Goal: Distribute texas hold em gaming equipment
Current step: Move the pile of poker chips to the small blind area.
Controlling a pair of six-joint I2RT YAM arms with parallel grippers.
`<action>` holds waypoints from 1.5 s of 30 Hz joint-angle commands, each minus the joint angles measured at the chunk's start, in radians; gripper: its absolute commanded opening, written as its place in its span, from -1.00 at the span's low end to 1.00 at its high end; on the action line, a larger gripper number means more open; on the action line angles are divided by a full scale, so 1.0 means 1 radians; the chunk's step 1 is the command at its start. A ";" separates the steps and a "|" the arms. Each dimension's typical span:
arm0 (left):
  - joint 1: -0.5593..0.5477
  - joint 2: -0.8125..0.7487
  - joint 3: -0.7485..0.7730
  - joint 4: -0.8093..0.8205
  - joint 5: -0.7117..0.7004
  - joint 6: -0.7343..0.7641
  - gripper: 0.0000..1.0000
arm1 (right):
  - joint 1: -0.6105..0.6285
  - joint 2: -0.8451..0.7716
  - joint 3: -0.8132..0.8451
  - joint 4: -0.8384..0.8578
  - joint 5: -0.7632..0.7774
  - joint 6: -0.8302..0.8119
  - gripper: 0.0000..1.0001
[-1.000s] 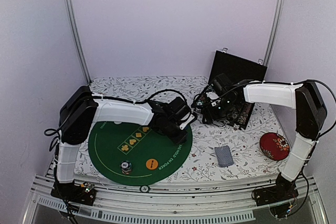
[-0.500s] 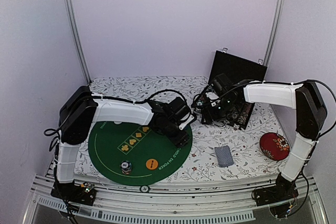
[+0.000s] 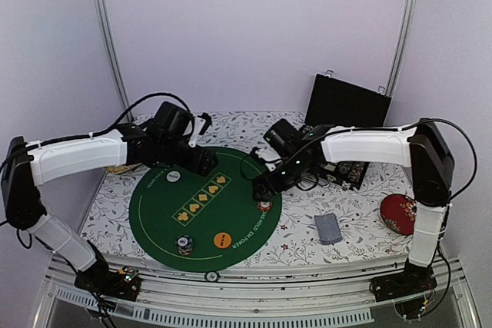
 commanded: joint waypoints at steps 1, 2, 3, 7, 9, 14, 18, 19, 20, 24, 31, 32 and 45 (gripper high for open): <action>0.068 -0.090 -0.111 0.001 -0.033 -0.047 0.71 | 0.066 0.140 0.113 -0.063 0.087 -0.009 0.86; 0.077 -0.109 -0.123 0.002 -0.035 -0.047 0.72 | 0.073 0.162 0.133 -0.081 0.107 -0.009 0.86; 0.084 -0.124 -0.133 0.002 -0.037 -0.045 0.72 | 0.080 0.184 0.151 -0.099 0.129 -0.008 0.87; 0.096 -0.152 -0.154 0.009 -0.035 -0.034 0.72 | 0.090 0.235 0.187 -0.138 0.182 0.005 0.86; 0.096 -0.153 -0.160 0.012 -0.032 -0.031 0.72 | 0.095 0.251 0.194 -0.146 0.195 0.004 0.84; 0.097 -0.159 -0.169 0.025 -0.026 -0.023 0.71 | 0.106 0.281 0.198 -0.153 0.204 0.000 0.63; 0.098 -0.169 -0.171 0.027 -0.036 -0.015 0.71 | 0.112 0.297 0.198 -0.157 0.203 -0.005 0.33; 0.099 -0.172 -0.172 0.026 -0.036 -0.013 0.71 | 0.112 0.301 0.198 -0.158 0.204 -0.005 0.27; 0.099 -0.176 -0.173 0.026 -0.039 -0.011 0.71 | 0.113 0.306 0.197 -0.157 0.205 -0.008 0.21; 0.102 -0.188 -0.180 0.026 -0.043 -0.009 0.71 | 0.113 0.318 0.201 -0.167 0.232 -0.013 -0.11; 0.106 -0.201 -0.185 0.017 -0.052 -0.010 0.71 | 0.086 0.320 0.202 -0.195 0.319 -0.004 -0.40; 0.107 -0.204 -0.186 0.016 -0.054 -0.009 0.71 | 0.073 0.316 0.200 -0.193 0.324 -0.003 -0.41; 0.121 -0.230 -0.189 0.001 -0.078 -0.004 0.71 | 0.026 0.308 0.196 -0.161 0.273 -0.027 -0.42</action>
